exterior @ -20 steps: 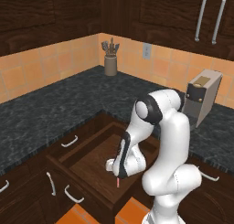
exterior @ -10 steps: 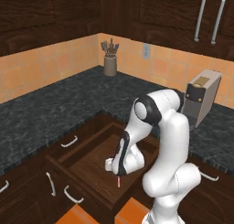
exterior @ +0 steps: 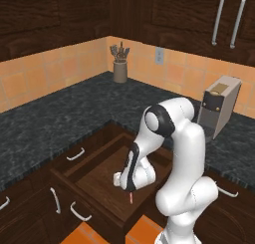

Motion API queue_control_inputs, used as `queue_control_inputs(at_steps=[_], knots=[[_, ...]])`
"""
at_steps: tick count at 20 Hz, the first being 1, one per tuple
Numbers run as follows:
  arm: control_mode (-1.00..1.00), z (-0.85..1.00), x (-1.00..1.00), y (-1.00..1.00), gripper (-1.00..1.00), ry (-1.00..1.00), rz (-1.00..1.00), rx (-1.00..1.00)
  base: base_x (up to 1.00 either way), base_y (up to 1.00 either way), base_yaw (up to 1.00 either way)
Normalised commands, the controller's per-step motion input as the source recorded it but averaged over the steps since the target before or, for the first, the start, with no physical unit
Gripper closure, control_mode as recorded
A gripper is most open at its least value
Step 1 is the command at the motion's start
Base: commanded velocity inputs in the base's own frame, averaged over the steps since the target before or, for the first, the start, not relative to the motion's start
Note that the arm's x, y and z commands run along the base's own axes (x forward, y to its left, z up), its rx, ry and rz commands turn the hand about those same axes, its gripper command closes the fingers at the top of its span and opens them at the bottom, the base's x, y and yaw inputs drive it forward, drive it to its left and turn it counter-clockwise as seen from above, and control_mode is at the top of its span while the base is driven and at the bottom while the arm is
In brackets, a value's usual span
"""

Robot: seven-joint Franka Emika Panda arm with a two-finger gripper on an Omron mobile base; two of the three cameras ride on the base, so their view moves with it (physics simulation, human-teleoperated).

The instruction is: Take a straw from the drawer in front and place it inside the glass cup on the dining counter.

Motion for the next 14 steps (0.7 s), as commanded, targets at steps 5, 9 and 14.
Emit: queue_control_inputs(at_steps=[5,9,14], knots=[[-1.00,-0.25,0.00,0.05,1.00,0.00,0.00,0.01,0.00,0.00,0.00],[-1.00,-0.92,0.00,0.00,1.00,0.00,0.00,0.01,0.00,0.00,0.00],[-1.00,-0.67,0.01,0.00,1.00,0.00,0.00,0.07,0.00,0.00,0.00]])
